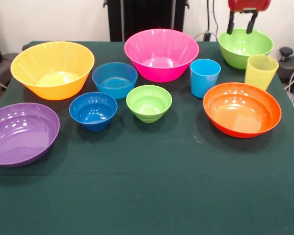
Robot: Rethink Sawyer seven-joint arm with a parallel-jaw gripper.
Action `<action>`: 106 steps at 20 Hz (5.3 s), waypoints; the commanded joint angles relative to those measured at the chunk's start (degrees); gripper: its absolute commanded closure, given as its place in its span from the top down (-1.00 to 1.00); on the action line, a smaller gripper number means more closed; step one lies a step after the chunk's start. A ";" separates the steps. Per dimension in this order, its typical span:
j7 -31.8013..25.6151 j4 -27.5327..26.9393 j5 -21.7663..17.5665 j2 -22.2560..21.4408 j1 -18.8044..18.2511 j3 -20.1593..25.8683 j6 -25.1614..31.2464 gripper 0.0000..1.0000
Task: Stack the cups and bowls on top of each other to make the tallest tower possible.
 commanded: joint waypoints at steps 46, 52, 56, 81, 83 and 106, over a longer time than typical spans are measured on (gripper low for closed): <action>9.89 -7.33 -0.25 8.61 -11.90 10.52 1.05 1.00; 10.93 -7.82 2.78 7.75 -11.26 11.97 3.24 1.00; 10.16 -8.44 4.26 6.38 -10.27 10.92 6.10 1.00; 2.24 -15.97 -1.20 5.69 -14.09 7.72 16.96 1.00; 2.08 -16.67 -1.60 6.45 -14.42 7.52 16.31 1.00; 0.78 -9.44 -9.77 5.41 -22.96 8.89 10.08 1.00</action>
